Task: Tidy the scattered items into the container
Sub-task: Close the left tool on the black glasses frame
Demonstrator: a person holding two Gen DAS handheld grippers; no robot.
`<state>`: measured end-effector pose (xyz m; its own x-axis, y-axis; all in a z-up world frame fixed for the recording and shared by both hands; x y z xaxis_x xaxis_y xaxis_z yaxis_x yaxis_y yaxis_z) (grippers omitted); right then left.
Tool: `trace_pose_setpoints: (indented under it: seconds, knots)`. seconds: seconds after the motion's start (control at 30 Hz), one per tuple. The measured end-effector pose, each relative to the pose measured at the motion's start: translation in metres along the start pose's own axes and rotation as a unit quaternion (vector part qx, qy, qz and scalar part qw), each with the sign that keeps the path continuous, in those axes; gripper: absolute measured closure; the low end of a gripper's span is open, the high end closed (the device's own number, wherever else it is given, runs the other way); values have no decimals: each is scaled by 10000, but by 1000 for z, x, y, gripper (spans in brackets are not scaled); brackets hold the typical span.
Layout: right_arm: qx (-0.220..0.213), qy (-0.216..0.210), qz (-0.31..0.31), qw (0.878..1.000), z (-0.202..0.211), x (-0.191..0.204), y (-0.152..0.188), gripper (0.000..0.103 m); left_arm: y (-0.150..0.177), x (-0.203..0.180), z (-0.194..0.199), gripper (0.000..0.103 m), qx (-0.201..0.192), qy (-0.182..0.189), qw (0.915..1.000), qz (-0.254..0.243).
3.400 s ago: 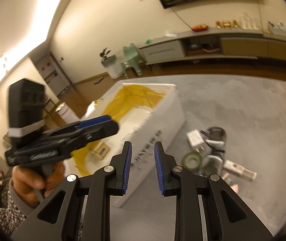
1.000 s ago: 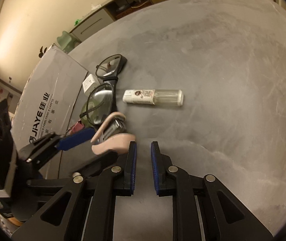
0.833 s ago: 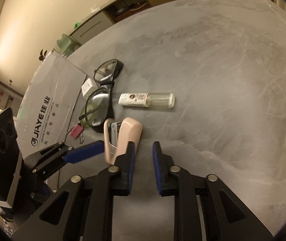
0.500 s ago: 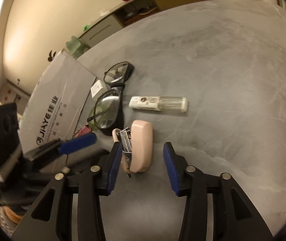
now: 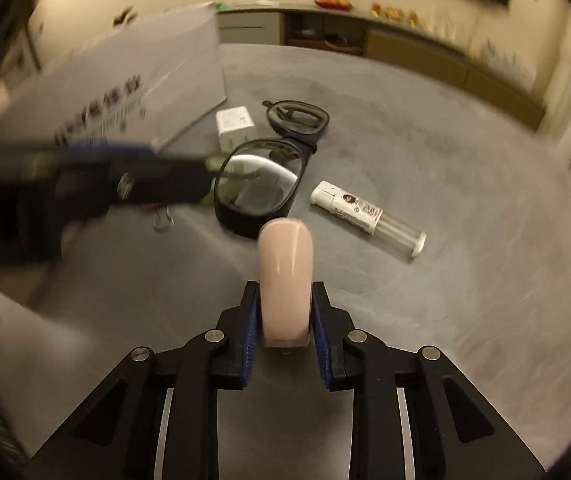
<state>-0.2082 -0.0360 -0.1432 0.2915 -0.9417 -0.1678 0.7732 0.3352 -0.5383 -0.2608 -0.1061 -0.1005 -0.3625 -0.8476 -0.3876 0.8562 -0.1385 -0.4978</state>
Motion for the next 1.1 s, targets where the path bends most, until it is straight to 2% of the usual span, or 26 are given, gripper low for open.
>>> trace_pose_setpoints:
  seconds: [0.17, 0.33, 0.47, 0.6, 0.67, 0.7, 0.87, 0.9, 0.93, 0.97, 1.0, 1.1]
  knots:
    - [97, -84, -191, 9997, 3, -7, 7, 76, -6, -4, -11, 45, 21, -11, 10000, -35]
    - [112, -255, -417, 9987, 5, -14, 12, 76, -23, -9, -31, 43, -186, -303, 9991, -220]
    - [97, -395, -550, 9977, 9, -20, 15, 76, -31, -6, -47, 43, -77, -407, 9991, -39]
    - [47, -573, -756, 9955, 14, -27, 20, 76, -32, -13, -58, 43, -41, -454, 9988, -154]
    - [-35, -643, -899, 9939, 17, -34, 22, 71, -34, -16, -62, 43, -12, -478, 9987, -172]
    - [-96, -648, -949, 9933, 18, -36, 21, 64, -36, -16, -65, 43, -11, -504, 9986, -186]
    - [-307, -746, -1073, 9909, 20, -40, 18, 62, -38, -18, -84, 43, 90, -675, 9974, -235]
    - [-318, -773, -1087, 9906, 19, -41, 18, 62, -39, -18, -85, 44, 70, -637, 9977, -228]
    - [-291, -808, -1103, 9902, 16, -42, 18, 64, -40, -18, -86, 54, 55, -711, 9971, -280]
    - [-284, -835, -1119, 9898, 16, -42, 18, 68, -40, -19, -86, 55, 76, -747, 9967, -324]
    - [-275, -865, -1130, 9894, 16, -42, 20, 76, -39, -20, -85, 56, 143, -648, 9974, -295]
    - [-236, -851, -1148, 9895, 18, -45, 23, 77, -37, -23, -84, 56, 176, -619, 9973, -341]
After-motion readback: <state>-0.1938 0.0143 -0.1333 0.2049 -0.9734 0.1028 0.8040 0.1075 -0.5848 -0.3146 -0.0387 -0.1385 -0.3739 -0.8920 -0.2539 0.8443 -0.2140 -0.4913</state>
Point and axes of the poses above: each gripper's, at about its wrist camera, not at the fingertips, and z roughly against the way its jaws point, x to its left, y to its underside, the point moved 7 cm from there along -z, roughly the way its jaws point, and after that the axes turned 10 degrees about z, right-handed, at the moved point
